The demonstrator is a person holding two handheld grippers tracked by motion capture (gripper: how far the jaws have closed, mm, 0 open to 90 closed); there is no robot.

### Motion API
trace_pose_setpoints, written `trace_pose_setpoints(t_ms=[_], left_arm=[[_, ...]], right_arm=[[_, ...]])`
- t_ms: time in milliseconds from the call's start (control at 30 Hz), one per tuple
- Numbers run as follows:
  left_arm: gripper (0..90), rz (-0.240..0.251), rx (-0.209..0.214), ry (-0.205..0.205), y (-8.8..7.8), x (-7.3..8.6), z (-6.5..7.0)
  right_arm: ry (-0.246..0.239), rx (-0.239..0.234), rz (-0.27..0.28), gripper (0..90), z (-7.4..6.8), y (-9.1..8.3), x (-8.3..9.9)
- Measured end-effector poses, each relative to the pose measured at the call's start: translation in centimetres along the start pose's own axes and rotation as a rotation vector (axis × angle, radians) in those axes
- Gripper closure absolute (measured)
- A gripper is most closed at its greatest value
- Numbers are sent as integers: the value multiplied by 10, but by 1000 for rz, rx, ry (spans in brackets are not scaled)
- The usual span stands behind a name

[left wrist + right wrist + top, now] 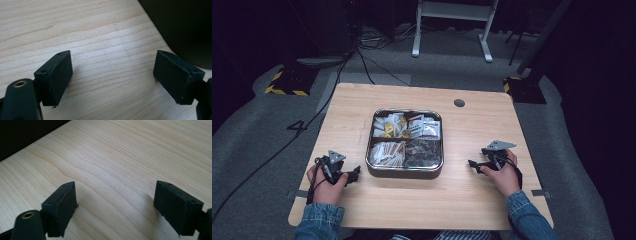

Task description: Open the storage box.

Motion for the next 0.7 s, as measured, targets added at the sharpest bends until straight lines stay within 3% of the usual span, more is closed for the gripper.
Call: trace_pose_setpoints(t_ms=[333,700], left_arm=[[159,-1,4,2,1,-1,1],[148,-3,9,10,4,-4,2]], right_arm=[[42,50,-9,137,1,1,0],[45,51,-7,144,1,1,0]])
Point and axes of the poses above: each handheld gripper's, and its own axes: y roughly forward along the jaws, x roughly out of its underside, z roughly to its right, the point moved 10 cm from there along y, roughly forward along the jaws, and after that the axes turned 1 degree about y, right-handed, at the moved point
